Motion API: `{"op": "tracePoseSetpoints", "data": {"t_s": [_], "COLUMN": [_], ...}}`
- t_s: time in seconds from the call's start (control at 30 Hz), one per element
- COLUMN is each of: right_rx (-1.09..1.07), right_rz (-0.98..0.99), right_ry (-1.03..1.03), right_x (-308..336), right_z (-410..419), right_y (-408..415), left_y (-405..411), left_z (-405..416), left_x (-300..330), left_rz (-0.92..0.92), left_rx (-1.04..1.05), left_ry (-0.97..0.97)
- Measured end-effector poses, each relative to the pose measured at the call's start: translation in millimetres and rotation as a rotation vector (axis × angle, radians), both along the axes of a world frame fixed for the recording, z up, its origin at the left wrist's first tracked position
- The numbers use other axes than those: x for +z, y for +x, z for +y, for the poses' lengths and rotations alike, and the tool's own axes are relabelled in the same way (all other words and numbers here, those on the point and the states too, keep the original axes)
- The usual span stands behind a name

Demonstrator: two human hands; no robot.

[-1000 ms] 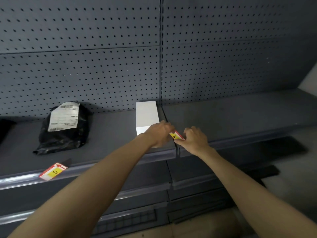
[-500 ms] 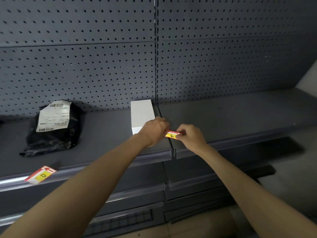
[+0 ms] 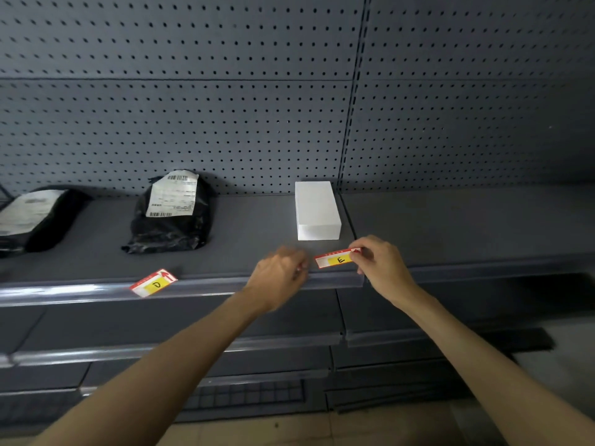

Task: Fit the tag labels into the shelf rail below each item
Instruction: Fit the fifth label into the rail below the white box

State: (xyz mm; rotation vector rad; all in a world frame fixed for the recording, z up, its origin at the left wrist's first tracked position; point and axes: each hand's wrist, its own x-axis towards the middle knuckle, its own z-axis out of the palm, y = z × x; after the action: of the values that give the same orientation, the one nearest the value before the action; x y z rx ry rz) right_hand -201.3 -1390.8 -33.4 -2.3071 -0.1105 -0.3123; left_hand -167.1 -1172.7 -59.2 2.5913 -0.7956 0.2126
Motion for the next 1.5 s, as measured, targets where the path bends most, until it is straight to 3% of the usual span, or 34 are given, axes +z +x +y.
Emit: {"op": "tracePoseSetpoints", "data": {"t_s": [0.2, 0.6, 1.37, 1.5], "right_rx": [0.008, 0.000, 0.038, 0.103], "right_rz": [0.026, 0.021, -0.014, 0.043], "right_ry": [-0.067, -0.117, -0.182, -0.286], "right_x": [-4.1, -11.2, -19.5, -26.9], "right_z": [5.3, 10.1, 12.1, 14.3], "right_y": [-5.2, 1.1, 7.8, 9.3], "left_y": [-17.6, -36.2, -42.4, -42.2], "left_z": [-5.7, -9.8, -16.8, -14.3], "left_x": [-18.3, -36.9, -35.0, -36.7], "left_rz": [-0.183, -0.142, -0.117, -0.123], "left_rx": [0.029, 0.098, 0.185, 0.177], "left_ry": [0.082, 0.184, 0.131, 0.133]}}
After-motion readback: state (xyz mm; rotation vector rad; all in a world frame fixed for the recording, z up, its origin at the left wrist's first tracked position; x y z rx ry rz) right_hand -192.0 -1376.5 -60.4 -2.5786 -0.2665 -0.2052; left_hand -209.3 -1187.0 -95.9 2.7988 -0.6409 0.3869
